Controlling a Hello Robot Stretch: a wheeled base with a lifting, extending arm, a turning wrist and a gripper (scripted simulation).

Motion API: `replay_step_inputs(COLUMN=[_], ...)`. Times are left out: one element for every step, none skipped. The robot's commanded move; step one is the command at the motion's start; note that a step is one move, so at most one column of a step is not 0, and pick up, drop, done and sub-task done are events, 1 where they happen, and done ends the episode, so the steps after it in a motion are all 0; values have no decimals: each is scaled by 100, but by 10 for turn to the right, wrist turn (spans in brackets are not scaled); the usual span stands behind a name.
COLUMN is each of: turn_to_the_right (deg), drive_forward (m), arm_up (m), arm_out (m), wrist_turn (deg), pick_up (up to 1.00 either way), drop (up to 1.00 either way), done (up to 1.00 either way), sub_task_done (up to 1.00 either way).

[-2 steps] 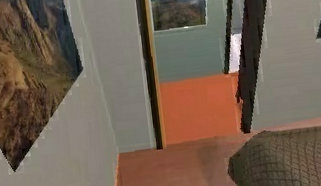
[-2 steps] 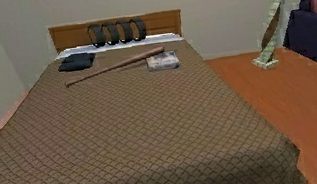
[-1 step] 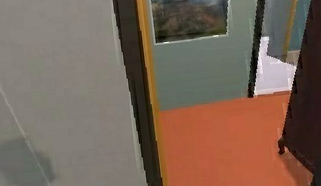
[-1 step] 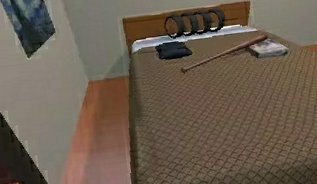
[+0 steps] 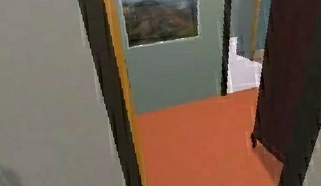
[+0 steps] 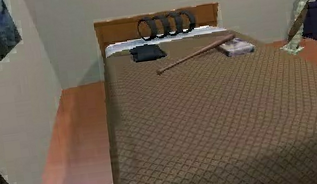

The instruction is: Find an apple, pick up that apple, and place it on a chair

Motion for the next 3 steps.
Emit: replay_step_inputs(turn_to_the_right=[0,210,0], drive_forward=[20,0,100], arm_up=[0,0,0], arm_out=[0,0,0], wrist_turn=[0,0,0], pick_up=[0,0,0], drop=[0,0,0], done=[0,0,0], sub_task_done=[0,0,0])
